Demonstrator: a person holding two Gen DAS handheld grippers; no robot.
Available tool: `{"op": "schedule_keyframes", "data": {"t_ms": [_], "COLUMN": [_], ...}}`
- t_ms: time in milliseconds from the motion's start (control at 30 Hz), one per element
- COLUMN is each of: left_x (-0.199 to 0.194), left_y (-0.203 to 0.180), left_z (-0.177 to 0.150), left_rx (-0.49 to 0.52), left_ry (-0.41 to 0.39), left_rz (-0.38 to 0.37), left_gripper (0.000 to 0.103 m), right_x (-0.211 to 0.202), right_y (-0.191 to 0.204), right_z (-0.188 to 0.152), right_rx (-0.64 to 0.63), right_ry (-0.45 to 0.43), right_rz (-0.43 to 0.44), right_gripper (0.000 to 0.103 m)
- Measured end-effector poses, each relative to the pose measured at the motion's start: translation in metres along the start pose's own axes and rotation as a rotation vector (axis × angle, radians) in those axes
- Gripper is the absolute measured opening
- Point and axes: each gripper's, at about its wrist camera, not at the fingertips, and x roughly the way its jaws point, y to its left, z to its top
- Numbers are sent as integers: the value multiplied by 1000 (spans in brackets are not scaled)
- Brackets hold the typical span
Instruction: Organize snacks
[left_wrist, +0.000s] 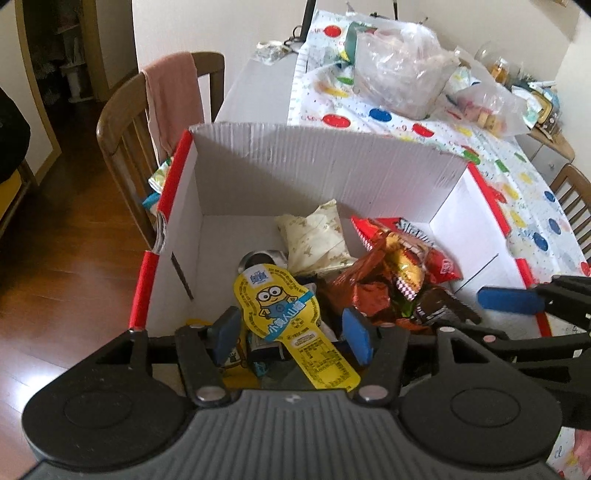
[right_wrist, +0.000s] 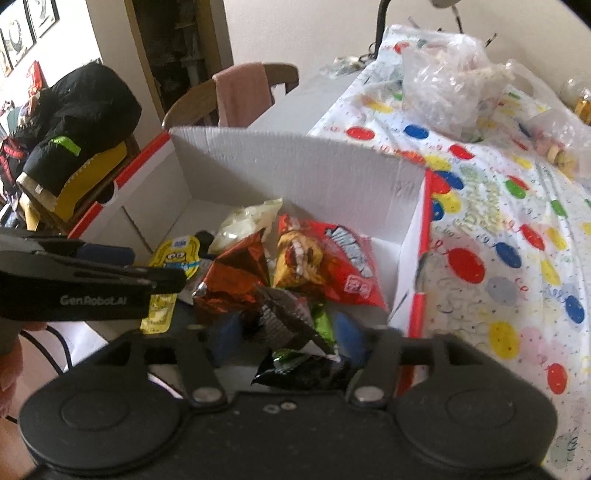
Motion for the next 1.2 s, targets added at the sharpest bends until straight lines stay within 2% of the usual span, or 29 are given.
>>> {"op": "schedule_keyframes", "data": {"t_ms": [33,100,167,300,367,500,533,800,867,933,1033,1200], "left_x": [-4,-12,-19,-37,-46,-63,-66,-89,-94,-99,-105,-111], "left_y": [-1,-2,-3,-6,-7,-9,-9,-10,-12,-14,-18,-23], "left_z": [0,0,1,2,3,2,1,-8,-11,-15,-20,-22], "left_rx": [0,2,1,-6,-12,-19,-20,-55,-50,-39,-21,1], "left_ry": [-13,-35,-52,-99,-123,-162,-168,-230,-255,-290,-326,-318], "left_rz": [1,-1,-4,-8,-13,-13,-13,-19,-15,-12,-1,1], "left_gripper": [68,68,69,74,77,79,83,85,91,101,102,102], "right_x": [-5,-14,-23,-40,-49,-63,-67,-84,-86,-89,-94,-99], "right_y": [-1,-2,-3,-7,-8,-10,-10,-12,-13,-12,-11,-9], "right_z": [0,1,3,5,5,4,3,-5,-8,-11,-15,-18], "right_rx": [3,7,5,16,23,32,32,37,40,41,45,47], "right_ry": [-17,-34,-60,-110,-136,-175,-187,-237,-247,-256,-270,-293], "right_rz": [9,28,32,48,49,52,48,34,36,44,62,59], "right_gripper": [73,74,82,85,95,101,102,103,103,103,103,103]}}
